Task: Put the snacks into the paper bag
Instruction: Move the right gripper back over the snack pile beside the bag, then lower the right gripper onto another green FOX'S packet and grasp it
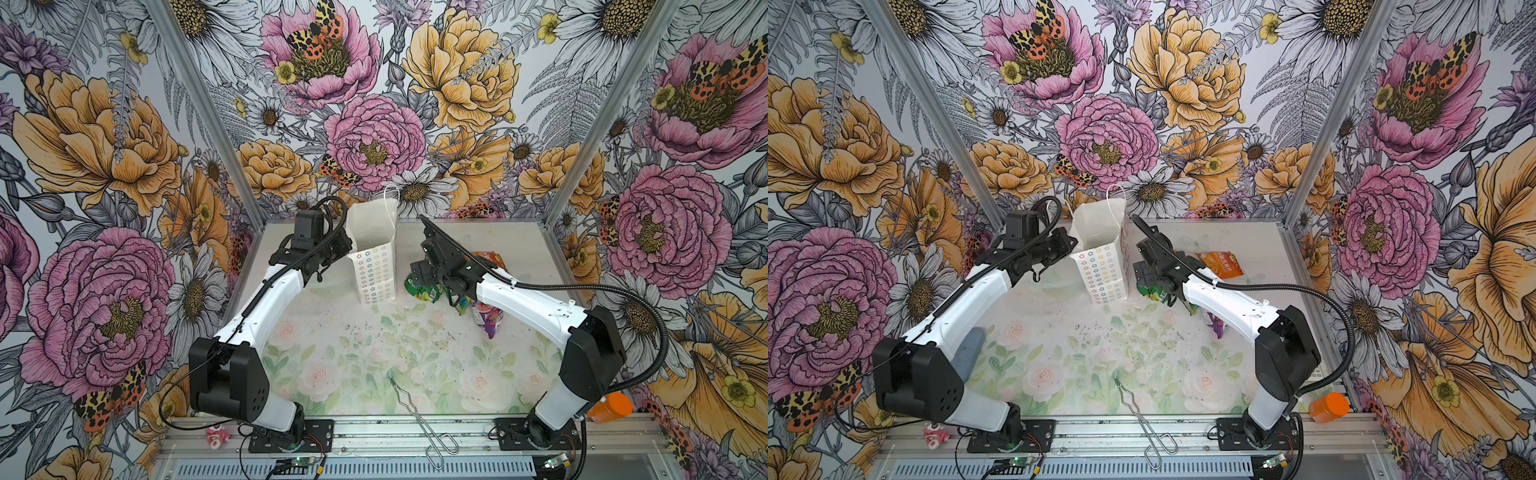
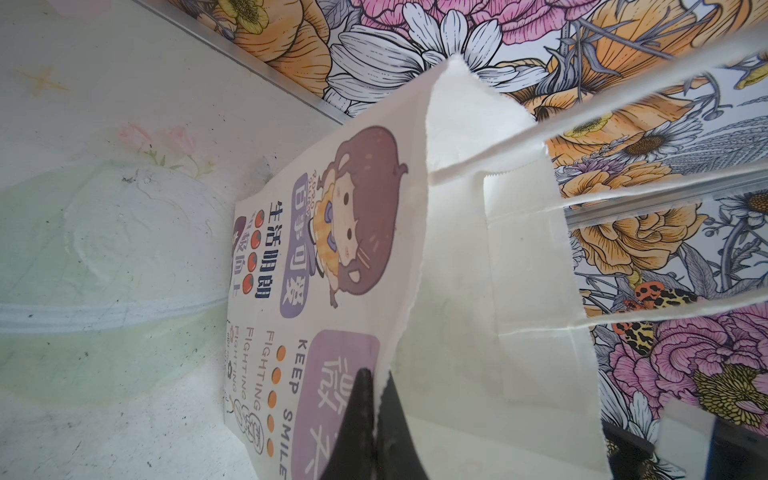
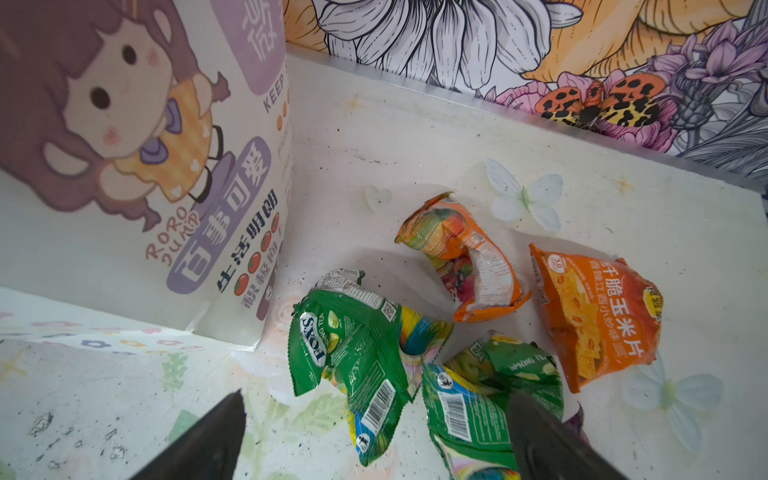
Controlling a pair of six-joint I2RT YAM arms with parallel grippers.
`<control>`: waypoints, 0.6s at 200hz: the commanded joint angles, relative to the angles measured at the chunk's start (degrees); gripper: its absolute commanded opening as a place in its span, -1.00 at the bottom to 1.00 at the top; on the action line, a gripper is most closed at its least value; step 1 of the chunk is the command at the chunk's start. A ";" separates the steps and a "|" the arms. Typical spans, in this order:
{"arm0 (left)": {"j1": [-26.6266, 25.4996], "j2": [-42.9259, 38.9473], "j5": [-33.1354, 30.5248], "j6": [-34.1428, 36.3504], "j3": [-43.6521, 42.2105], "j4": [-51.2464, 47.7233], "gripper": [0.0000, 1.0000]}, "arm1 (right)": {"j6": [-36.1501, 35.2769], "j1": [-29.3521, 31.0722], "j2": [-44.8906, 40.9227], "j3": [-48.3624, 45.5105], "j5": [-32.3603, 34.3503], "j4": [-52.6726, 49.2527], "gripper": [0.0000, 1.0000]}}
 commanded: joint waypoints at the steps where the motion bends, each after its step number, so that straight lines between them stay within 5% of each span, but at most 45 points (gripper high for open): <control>1: 0.70 -1.20 0.62 -0.42 -1.00 1.03 -1.00 | 1.10 -0.55 1.99 1.66 -1.50 -1.10 1.00; 120: 0.72 -1.10 0.58 -0.43 -1.09 1.02 -1.00 | -0.82 -2.00 11.46 6.15 -4.05 -4.06 1.00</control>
